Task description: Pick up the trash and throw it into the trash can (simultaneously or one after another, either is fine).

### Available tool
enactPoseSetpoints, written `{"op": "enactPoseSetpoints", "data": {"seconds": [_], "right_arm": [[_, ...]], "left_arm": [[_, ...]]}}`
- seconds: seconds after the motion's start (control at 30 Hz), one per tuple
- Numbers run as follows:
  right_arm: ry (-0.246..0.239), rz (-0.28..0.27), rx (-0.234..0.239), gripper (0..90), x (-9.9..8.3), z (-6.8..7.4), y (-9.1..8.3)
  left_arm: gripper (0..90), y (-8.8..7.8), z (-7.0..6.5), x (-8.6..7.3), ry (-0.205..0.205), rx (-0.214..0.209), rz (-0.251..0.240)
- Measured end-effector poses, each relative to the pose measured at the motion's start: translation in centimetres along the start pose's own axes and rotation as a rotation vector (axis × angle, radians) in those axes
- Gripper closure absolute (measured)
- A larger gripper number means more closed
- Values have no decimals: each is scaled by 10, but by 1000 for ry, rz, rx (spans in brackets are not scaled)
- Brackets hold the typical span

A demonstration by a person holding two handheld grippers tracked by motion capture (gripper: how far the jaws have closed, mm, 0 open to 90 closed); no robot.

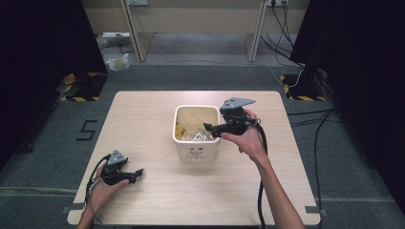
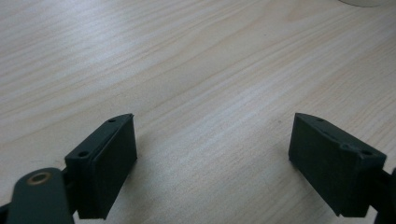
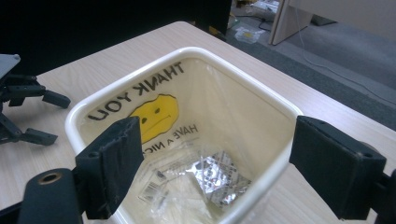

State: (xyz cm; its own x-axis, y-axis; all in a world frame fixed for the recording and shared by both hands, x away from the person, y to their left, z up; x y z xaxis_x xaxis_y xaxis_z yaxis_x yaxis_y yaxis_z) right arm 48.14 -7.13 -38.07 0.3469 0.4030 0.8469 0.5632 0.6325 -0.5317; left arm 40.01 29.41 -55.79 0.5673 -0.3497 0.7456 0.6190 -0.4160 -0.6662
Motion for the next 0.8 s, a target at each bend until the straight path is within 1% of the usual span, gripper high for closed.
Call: {"op": "enactPoseSetpoints", "data": {"seconds": [0.07, 0.1, 0.23, 0.5, 0.63, 0.73, 0.8], "right_arm": [[4, -1, -4, 170, 0, -1, -2], [15, -7, -13, 170, -2, -5, -7], [23, -18, -28, 170, -3, -10, -15], [57, -30, -63, 170, -14, -26, -32], [73, -34, -76, 170, -20, -33, -36], [77, -34, -82, 170, -24, -36, -39], [88, -34, -86, 170, -26, -37, -41]], "left_arm": [[141, 0, 0, 0, 0, 0, 0], [141, 0, 0, 0, 0, 0, 0], [141, 0, 0, 0, 0, 0, 0], [141, 0, 0, 0, 1, -1, 1], [140, 0, 0, 0, 0, 0, 0], [141, 0, 0, 0, 0, 0, 0], [140, 0, 0, 0, 0, 0, 0]]}}
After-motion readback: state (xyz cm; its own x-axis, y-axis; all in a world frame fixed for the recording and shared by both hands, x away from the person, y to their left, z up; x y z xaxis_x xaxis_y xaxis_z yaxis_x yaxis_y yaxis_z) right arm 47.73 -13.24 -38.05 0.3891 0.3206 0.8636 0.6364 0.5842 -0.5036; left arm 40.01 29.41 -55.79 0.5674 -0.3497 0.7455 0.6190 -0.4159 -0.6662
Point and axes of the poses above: each handheld gripper's, and its own axes: y roughly forward along the jaws, x roughly out of its top, z roughly to its left, the point moved 5 cm from there along y, roughly forward along the jaws
